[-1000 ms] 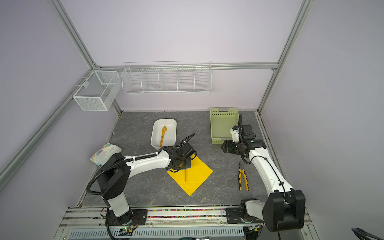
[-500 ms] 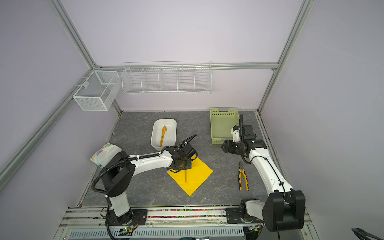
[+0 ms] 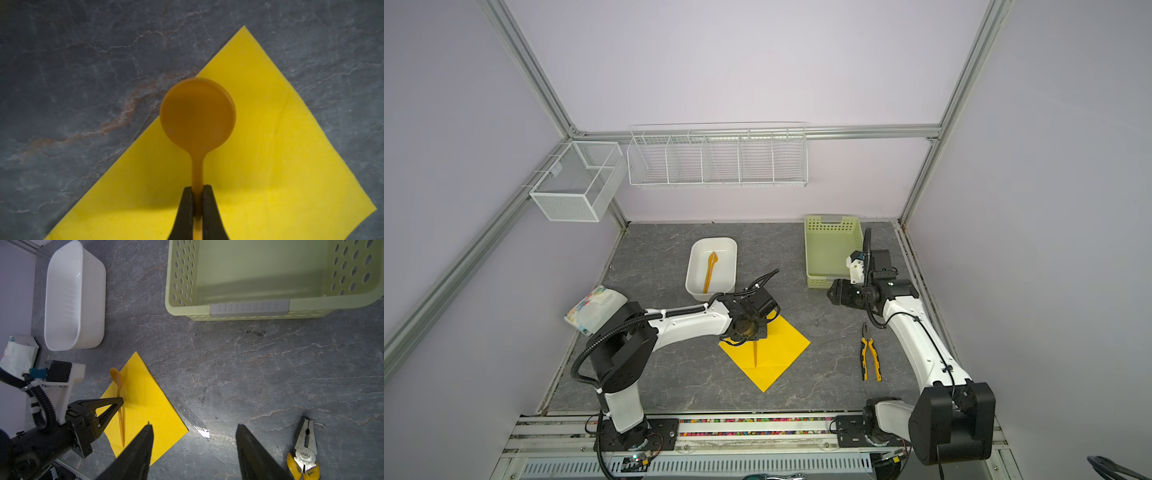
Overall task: Place the utensils on the paper napkin and roll it up
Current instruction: 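Lower the spoon onto the napkin center with the left gripper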
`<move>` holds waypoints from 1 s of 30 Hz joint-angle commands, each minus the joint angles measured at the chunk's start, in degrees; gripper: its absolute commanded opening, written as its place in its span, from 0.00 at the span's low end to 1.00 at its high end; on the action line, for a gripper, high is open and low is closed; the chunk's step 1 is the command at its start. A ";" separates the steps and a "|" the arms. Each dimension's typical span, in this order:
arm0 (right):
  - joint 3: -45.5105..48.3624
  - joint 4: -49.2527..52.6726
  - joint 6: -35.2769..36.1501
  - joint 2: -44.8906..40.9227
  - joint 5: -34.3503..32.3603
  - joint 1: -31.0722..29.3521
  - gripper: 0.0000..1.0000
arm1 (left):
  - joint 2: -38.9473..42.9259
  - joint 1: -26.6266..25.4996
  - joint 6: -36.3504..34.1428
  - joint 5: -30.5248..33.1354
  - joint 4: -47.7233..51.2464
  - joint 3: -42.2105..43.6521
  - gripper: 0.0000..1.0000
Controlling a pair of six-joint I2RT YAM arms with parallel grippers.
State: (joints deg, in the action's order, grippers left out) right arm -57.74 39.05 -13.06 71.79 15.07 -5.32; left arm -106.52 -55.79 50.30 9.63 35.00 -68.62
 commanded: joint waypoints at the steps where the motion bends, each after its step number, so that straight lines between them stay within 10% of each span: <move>1: 0.95 -0.73 0.14 -1.30 1.19 0.49 0.66 | -1.21 -0.29 -0.18 1.21 0.51 -1.65 0.01; 30: 1.13 -1.12 -0.08 -1.52 2.30 1.06 0.67 | -2.56 -0.29 0.40 -0.28 0.36 -3.19 0.02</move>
State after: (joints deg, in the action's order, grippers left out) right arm -57.52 38.59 -13.08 71.79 16.38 -4.62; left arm -107.53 -55.79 50.33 9.13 34.98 -69.93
